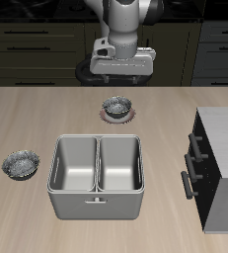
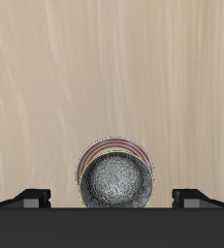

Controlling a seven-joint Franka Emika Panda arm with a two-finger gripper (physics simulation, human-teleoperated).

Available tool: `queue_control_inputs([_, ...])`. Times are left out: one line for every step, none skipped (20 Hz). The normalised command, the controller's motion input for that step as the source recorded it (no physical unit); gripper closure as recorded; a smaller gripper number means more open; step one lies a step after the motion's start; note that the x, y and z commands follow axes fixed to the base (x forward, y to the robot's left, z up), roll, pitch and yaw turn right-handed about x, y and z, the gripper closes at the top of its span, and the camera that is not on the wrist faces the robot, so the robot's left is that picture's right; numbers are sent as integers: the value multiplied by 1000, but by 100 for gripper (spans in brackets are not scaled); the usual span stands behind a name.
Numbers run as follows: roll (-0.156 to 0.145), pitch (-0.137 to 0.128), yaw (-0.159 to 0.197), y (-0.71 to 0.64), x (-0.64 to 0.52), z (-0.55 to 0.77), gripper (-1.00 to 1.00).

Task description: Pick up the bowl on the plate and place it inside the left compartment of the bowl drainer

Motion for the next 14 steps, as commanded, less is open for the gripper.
queue_control_inputs([6,72,-22,174,-162,-522,-100])
queue_control_inputs([21,41,-48,47,-83,-243,-100])
queue_control_inputs([3,17,-55,59,-212,-329,-100])
queue_control_inputs([-54,-15,19,67,-354,-387,-100])
queue_control_inputs([-24,46,-30,-48,-159,-363,-100])
queue_control_inputs([22,56,-55,-59,-169,-298,-100])
queue_control_inputs([-49,14,-4,-120,-193,-307,-100])
queue_control_inputs([-52,3,-14,-65,-182,-284,-100])
queue_control_inputs([0,22,-29,-70,-105,-334,-100])
queue_control_inputs([-36,47,-77,-51,-149,-354,-100])
queue_control_inputs([-10,9,-23,-27,16,-117,-100])
queue_control_inputs([-30,2,26,138,-196,-503,-100])
queue_control_inputs([36,69,-107,32,-82,-328,-100])
queue_control_inputs([16,21,-53,-24,-1,-127,-100])
